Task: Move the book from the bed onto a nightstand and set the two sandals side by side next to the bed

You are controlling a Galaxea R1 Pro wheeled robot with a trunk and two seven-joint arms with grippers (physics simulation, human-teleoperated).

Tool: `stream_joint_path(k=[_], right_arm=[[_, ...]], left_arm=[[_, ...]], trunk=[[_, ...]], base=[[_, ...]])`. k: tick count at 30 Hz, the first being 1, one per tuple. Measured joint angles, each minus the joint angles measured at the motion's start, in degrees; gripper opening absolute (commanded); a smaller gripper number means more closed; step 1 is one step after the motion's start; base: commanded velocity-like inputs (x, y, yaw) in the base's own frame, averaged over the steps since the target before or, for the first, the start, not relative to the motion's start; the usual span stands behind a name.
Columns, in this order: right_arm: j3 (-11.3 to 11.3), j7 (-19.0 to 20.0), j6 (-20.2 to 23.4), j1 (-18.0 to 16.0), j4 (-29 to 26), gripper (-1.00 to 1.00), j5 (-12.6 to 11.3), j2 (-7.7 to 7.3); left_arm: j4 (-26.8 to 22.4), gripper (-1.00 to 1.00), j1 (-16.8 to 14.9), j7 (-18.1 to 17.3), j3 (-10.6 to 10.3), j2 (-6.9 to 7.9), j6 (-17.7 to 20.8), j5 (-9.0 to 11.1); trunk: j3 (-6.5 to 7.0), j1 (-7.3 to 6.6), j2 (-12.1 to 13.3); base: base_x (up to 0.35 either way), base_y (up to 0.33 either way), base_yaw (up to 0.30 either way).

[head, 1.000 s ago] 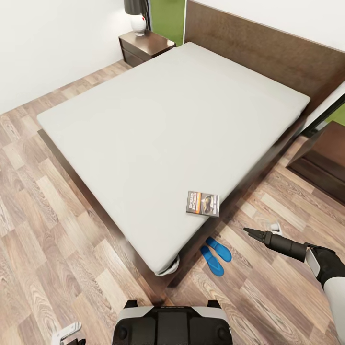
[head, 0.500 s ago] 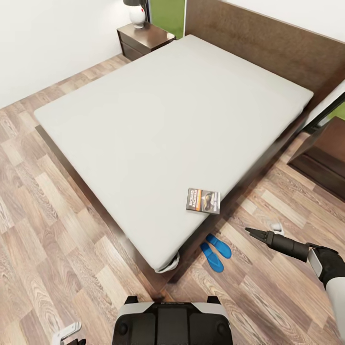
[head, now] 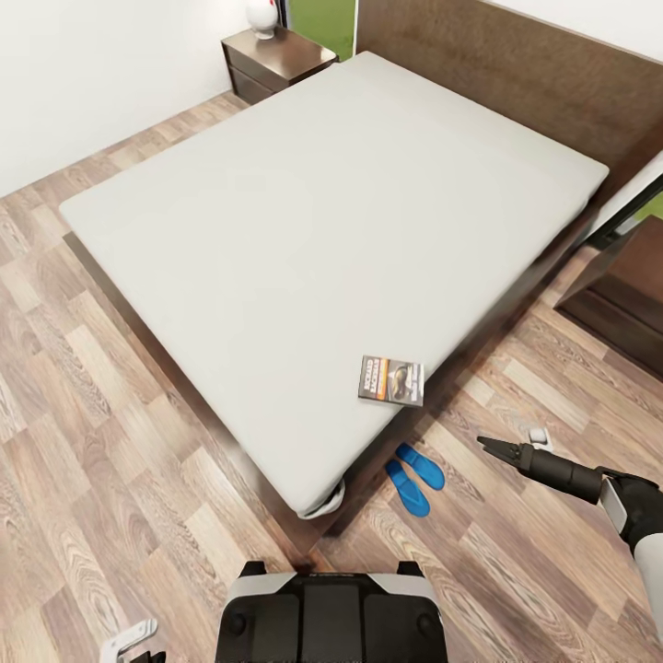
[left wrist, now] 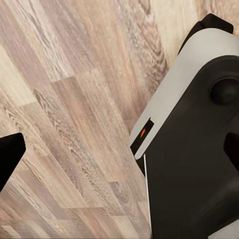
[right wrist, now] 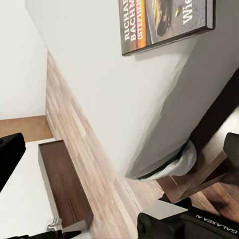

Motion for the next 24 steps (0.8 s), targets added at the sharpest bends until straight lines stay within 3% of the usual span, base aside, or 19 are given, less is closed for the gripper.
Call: stream_joint_path(k=[24], right_arm=[[-0.04,0.46,0.06,0.0,-0.03,1.0,0.0,-0.37]], left_arm=[[0.0,1.0,0.04,1.34,-0.01,-0.03,0.04,-0.05]], trunk=[[-2.26,0.0,0.0]], base=[[0.0,0.0,0.0]])
